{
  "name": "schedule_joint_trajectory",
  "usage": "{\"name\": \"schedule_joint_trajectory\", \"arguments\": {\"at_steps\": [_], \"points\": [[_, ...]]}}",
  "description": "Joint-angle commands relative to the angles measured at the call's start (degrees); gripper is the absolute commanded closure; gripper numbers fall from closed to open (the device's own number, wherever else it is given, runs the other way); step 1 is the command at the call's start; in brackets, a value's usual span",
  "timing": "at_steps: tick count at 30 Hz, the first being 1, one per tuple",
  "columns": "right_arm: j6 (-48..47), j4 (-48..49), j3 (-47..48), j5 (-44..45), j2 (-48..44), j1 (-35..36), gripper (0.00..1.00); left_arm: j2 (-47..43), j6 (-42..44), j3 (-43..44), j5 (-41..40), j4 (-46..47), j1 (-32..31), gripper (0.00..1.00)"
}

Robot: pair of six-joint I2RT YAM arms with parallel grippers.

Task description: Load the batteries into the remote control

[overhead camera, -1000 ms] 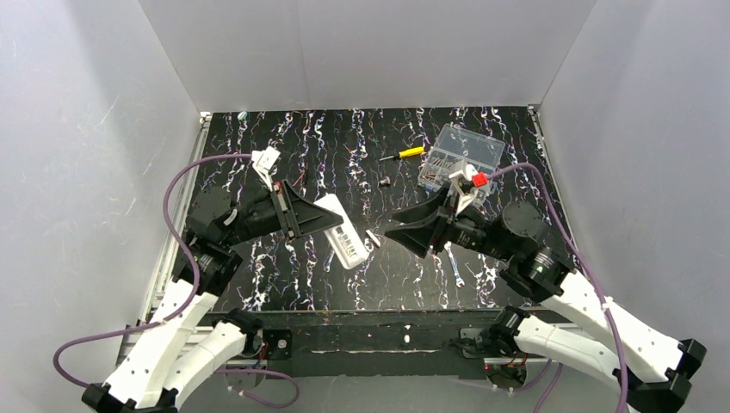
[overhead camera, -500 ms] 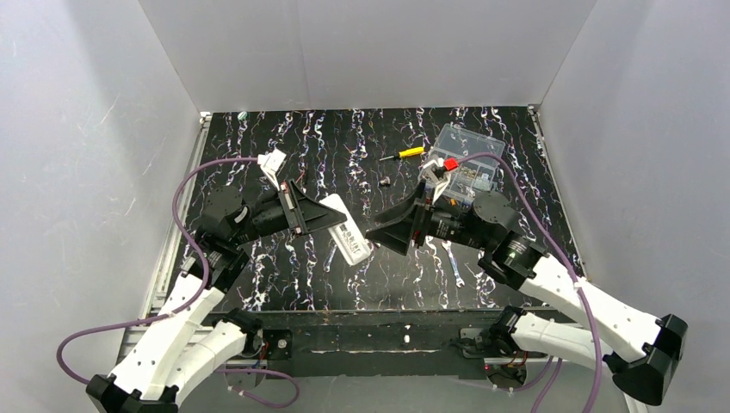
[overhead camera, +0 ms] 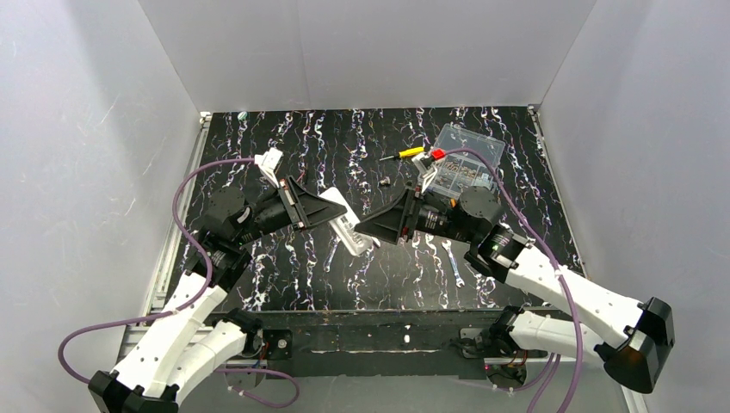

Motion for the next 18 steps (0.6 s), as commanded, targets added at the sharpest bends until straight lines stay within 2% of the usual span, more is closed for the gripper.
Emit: {"name": "schedule_joint_trajectory", "arguments": {"at_steps": [1, 9, 15, 18], "points": [[2.1, 1.9, 1.2, -1.6, 0.2, 0.5, 0.21, -0.6, -0.3, 0.4, -0.4, 5.6, -0.3, 1.0], [4.8, 4.8, 1.3, -4.2, 3.0, 0.8, 0.31, -0.2, -1.6, 0.0, -1.3, 7.5, -0.3, 1.0], [6.5, 7.1, 1.6, -5.6, 5.0, 0.8, 0.51, -0.4, -1.8, -0.2, -1.6, 7.3, -0.2, 1.0], [6.8, 7.7, 1.8, -6.3, 5.6, 0.9, 0.67, -0.6, -1.6, -0.1, -1.7, 6.8, -0.2, 1.0]]}}
